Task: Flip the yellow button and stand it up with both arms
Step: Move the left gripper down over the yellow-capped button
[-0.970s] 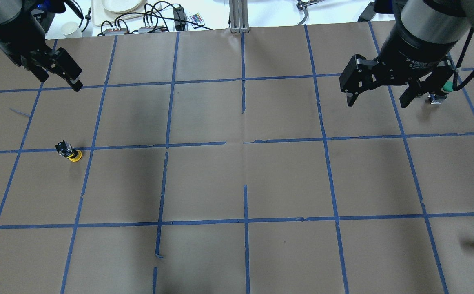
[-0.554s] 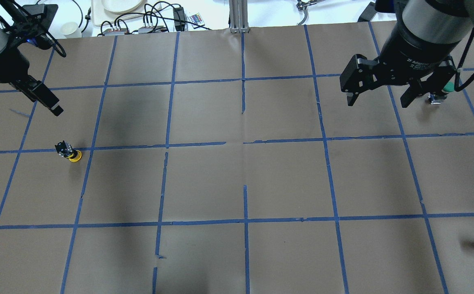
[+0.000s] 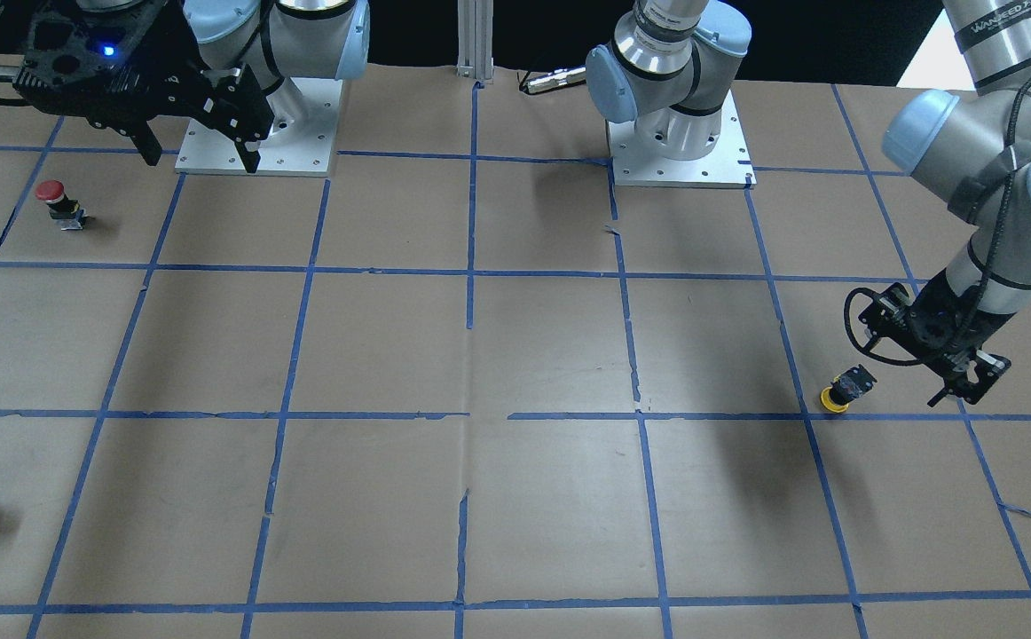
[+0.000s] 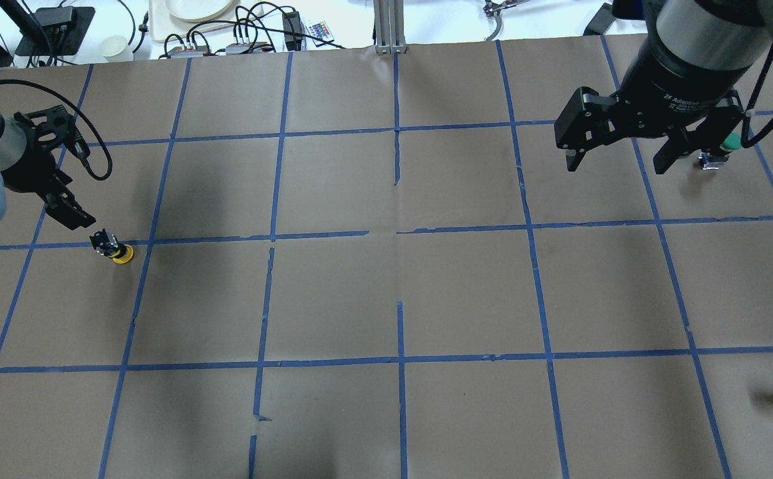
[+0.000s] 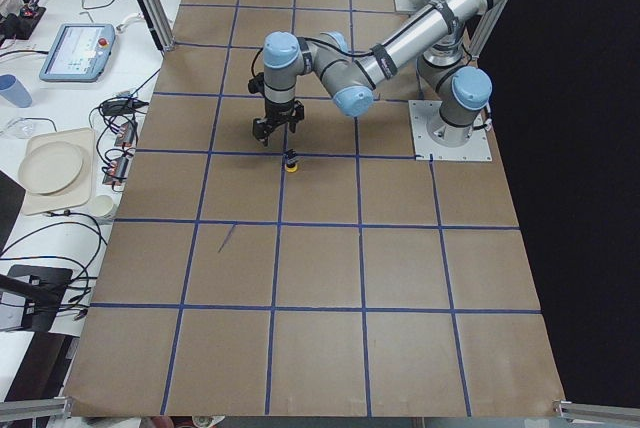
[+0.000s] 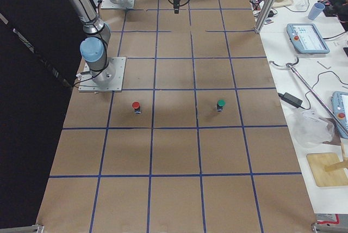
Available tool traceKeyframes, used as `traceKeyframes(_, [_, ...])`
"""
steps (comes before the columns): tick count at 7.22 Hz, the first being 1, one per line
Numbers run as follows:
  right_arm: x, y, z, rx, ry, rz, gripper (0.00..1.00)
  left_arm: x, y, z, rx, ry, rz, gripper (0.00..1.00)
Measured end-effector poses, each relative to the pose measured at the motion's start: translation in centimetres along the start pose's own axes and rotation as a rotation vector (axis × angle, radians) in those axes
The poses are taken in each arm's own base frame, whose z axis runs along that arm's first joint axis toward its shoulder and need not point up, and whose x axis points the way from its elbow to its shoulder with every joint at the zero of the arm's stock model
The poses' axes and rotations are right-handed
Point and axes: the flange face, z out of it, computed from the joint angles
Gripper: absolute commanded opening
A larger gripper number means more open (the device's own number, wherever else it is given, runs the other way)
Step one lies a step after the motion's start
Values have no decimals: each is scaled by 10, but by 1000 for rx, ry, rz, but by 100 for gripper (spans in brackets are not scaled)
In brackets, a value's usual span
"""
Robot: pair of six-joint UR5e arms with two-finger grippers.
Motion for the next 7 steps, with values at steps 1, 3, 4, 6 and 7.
traceKeyframes(1, [0,0,0,2,0,0,100,7,2,19,2,20,31,99])
traceKeyframes(3, [0,0,-1,8,-1,0,100,23,8,56,-6,94,40,98])
traceKeyframes(4, [1,-1,-2,11,-2,0,100,25,11,64,-12,109,37,98])
traceKeyframes(6, [2,-1,-2,10,-3,3,100,20,11,68,-14,112,36,95])
traceKeyframes(7, [2,-1,-2,6,-5,3,100,18,12,70,-13,114,36,95])
